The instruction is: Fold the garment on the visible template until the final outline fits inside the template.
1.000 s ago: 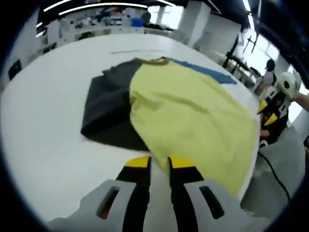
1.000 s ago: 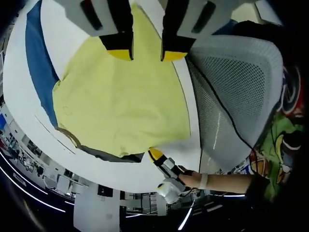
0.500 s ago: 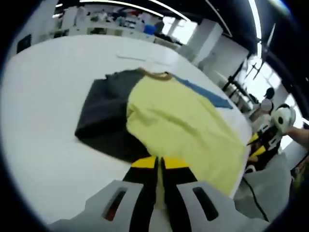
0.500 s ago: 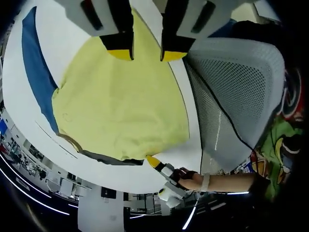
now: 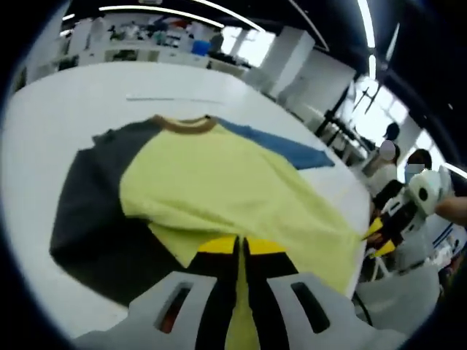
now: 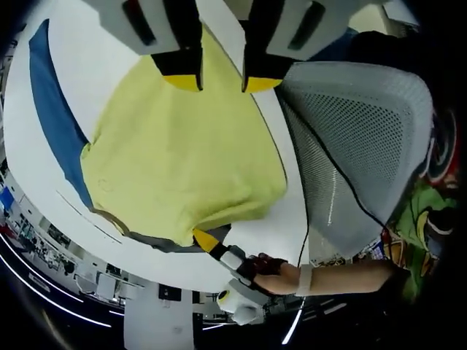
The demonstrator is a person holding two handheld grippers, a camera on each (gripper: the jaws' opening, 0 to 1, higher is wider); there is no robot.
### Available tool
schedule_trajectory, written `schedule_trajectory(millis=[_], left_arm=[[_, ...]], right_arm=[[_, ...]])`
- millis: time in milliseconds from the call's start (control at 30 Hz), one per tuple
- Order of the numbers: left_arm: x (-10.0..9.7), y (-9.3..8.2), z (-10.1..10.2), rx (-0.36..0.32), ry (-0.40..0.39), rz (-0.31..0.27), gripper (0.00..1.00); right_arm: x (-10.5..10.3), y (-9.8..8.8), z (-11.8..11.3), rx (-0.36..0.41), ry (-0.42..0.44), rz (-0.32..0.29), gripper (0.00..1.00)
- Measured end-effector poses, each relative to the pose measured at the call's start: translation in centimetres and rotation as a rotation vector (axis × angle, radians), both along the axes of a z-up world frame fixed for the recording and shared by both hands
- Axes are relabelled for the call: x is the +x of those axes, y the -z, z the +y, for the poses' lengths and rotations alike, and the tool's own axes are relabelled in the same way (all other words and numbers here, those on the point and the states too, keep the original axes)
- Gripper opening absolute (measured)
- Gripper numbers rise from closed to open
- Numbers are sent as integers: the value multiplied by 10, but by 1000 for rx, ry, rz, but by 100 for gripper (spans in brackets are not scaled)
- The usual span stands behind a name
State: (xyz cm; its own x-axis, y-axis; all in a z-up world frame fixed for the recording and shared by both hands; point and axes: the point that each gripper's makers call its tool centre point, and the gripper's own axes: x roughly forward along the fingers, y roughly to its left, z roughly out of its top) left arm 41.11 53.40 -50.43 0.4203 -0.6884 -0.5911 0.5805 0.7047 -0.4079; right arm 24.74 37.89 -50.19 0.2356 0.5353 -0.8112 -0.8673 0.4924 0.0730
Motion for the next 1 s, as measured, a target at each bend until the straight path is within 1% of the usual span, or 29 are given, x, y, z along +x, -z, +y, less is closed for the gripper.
schedule_trajectory(millis=[200,367,533,700,833,867,1000], left_arm=[[6,16,-12,14,18,35,0],[4,23,-11,35,29,39,0],[4,25,-9,48,37,37,0],[4,25,-9,49,49,20,2],[3,18,-8,49,59,-12,18],[4,15,-8,55,63,-35,21],[3,5,-2,59,75,-63,28]], right_arm=[[-1,0,-6,-1,18,3,18],[-2,0,-7,2,26,4,18],[-2,0,-7,3,27,2,18],[1,-2,-6,7,31,-4,18],[3,-3,-5,8,32,-9,18],[4,-3,-4,11,32,-13,19],[8,-6,-2,19,33,-21,20]])
